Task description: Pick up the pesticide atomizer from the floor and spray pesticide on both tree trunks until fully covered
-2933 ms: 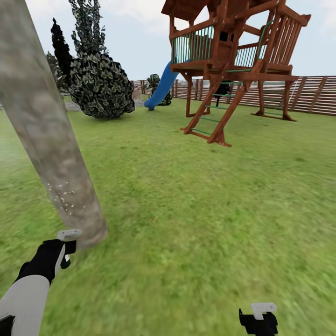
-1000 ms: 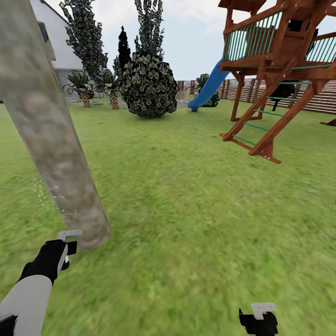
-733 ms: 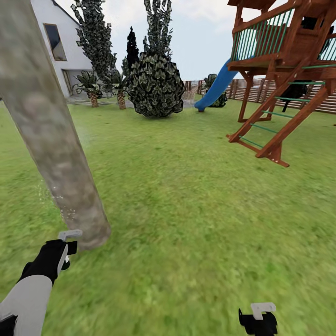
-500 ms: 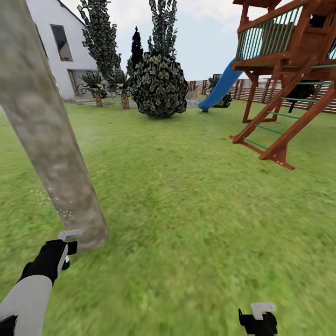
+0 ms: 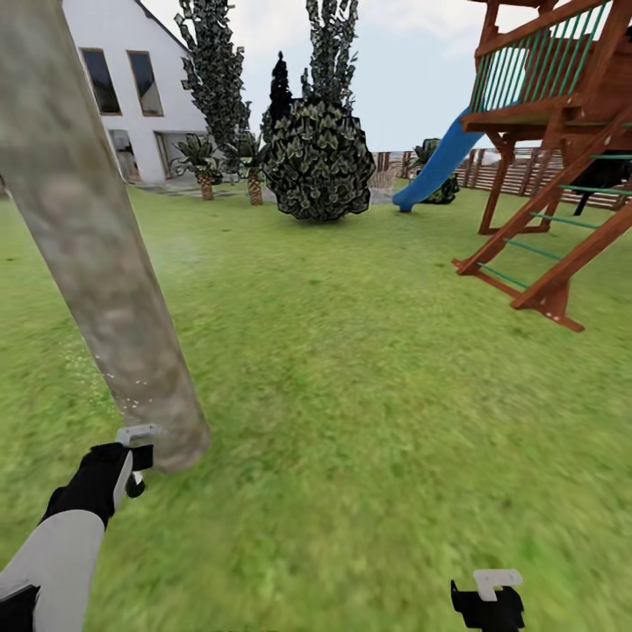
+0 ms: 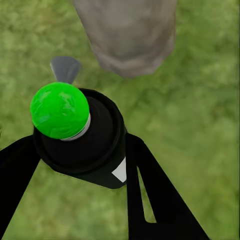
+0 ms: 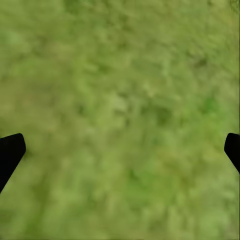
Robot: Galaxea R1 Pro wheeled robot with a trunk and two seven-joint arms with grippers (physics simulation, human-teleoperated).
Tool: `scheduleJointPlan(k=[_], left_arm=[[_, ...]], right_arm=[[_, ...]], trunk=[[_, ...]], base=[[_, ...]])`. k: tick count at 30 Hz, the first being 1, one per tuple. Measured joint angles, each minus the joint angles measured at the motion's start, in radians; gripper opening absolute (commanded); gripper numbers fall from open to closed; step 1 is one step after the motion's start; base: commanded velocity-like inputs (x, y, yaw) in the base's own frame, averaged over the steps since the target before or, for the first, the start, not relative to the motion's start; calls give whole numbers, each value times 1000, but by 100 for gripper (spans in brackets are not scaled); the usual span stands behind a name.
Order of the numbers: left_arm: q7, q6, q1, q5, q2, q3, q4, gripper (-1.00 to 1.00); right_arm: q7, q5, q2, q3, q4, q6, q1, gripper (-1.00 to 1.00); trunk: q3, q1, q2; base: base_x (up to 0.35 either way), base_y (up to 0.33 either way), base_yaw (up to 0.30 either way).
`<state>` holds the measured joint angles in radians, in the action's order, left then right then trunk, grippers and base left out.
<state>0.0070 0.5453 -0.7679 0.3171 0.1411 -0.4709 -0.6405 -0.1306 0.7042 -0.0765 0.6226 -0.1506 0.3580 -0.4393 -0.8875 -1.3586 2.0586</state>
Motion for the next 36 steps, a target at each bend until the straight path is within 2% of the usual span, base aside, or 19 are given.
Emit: scheduleJointPlan(k=[2, 4, 6, 7, 9, 11, 13, 15, 16, 17, 18, 19, 21, 22, 25, 26, 27, 29, 36], left_arm=[[-2, 12, -52, 1, 3, 2, 7, -100], [-4, 15, -75, 7, 18, 2, 11, -100], [-6, 15, -78, 11, 73, 3, 13, -100], [-26, 15, -78, 2, 87, 4, 14, -100], [-82, 35, -81, -11, 78, 19, 7, -100], [-109, 94, -114, -18, 56, 84, 1, -100], [-114, 110, -141, -7, 56, 107, -1, -100], [-116, 114, -159, 2, 81, 111, -1, -100], [-117, 115, -160, -2, 118, 111, 0, -100], [-118, 115, -159, 0, 132, 112, 0, -100], [-118, 116, -160, -9, 131, 112, 0, -100], [-119, 117, -164, -16, 117, 114, -1, -100], [-121, 150, -203, -20, 67, 142, -2, -100], [-120, 159, -217, -6, 67, 153, -3, -100], [-121, 165, -235, 1, 99, 160, -3, -100], [-128, 166, -238, -2, 134, 158, -3, -100], [-150, 167, -239, 1, 152, 159, -3, -100], [-177, 170, -239, -4, 154, 161, -10, -100], [-183, 175, -237, -1, 151, 163, -52, -100]], right_arm=[[0, 0, 0, 0, 0, 0, 0, 100], [0, 0, 0, 0, 0, 0, 0, 100], [0, 0, 0, 0, 0, 0, 0, 100], [0, 0, 0, 0, 0, 0, 0, 100], [0, 0, 0, 0, 0, 0, 0, 100], [0, 0, 0, 0, 0, 0, 0, 100], [0, 0, -1, 0, 0, 0, 0, 100], [0, 0, -2, 0, 0, 0, 0, 100], [0, 0, -2, 0, 0, 0, 0, 100], [0, 0, -2, 0, 0, 0, 0, 100], [0, 0, -2, 0, 0, 0, 0, 100], [0, 0, -2, 0, 0, 0, 0, 100], [0, 0, -2, 0, 0, 0, 0, 100], [0, 0, -2, 0, 0, 0, 0, 100], [0, 0, -2, 0, 0, 0, 0, 100], [0, 0, -2, 0, 0, 0, 0, 100], [0, 0, -2, 0, 0, 0, 0, 100], [0, 0, -2, 0, 0, 0, 0, 100], [0, 1, -2, 0, 0, 0, 0, 100]], trunk=[[0, 0, 0], [0, 0, 0], [0, 0, 0], [0, 0, 0], [0, 0, 0], [0, 0, 0], [0, 0, 0], [0, 0, 0], [0, 0, 0], [0, 0, 0], [0, 0, 0], [0, 0, 0], [0, 0, 0], [0, 0, 0], [0, 0, 0], [0, 0, 0], [0, 0, 0], [0, 0, 0], [0, 0, 0]], base=[[0, 0, 273], [0, 0, 254], [0, 0, 225], [0, 0, 184], [0, 0, 75], [0, 0, 12], [0, 0, 1], [0, 0, 0], [0, 0, 0], [0, 0, 0], [0, 0, 0], [0, 0, 0], [0, 0, 0], [0, 0, 0], [0, 0, 0], [0, 0, 0], [0, 0, 0], [0, 0, 0], [0, -177, 0]])
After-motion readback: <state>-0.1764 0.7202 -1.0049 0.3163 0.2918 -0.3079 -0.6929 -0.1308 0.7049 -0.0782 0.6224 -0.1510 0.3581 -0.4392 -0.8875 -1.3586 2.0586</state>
